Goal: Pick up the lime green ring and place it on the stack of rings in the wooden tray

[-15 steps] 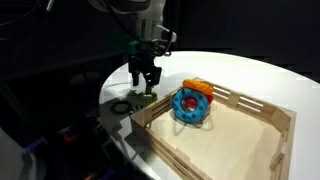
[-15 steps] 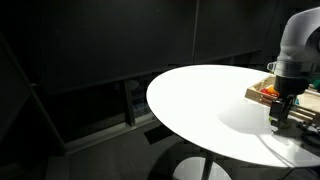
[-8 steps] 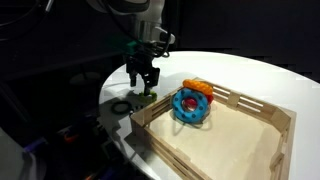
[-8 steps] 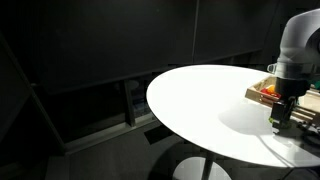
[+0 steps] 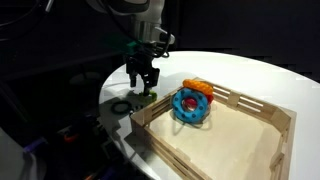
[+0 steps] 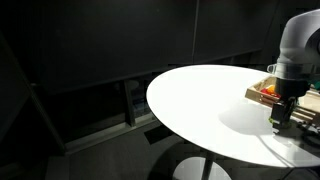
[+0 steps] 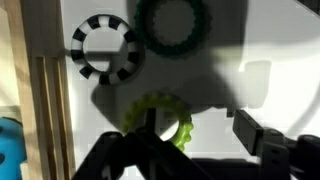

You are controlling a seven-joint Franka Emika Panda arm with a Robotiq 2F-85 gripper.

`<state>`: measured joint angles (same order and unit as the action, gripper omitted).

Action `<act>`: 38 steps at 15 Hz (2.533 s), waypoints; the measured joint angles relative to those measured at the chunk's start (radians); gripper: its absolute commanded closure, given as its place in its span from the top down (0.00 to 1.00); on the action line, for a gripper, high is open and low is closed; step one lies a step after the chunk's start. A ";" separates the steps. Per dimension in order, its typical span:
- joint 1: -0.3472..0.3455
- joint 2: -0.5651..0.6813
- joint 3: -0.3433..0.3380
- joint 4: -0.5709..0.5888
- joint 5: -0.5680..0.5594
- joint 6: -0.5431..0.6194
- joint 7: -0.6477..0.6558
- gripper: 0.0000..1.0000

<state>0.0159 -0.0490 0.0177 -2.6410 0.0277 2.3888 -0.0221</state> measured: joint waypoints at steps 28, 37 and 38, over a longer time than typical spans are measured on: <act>-0.004 -0.044 -0.010 0.019 0.000 0.000 0.000 0.07; -0.075 -0.176 -0.075 0.059 0.000 -0.028 0.000 0.06; -0.086 -0.188 -0.086 0.062 0.000 -0.034 0.000 0.06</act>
<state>-0.0706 -0.2372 -0.0680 -2.5790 0.0273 2.3550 -0.0222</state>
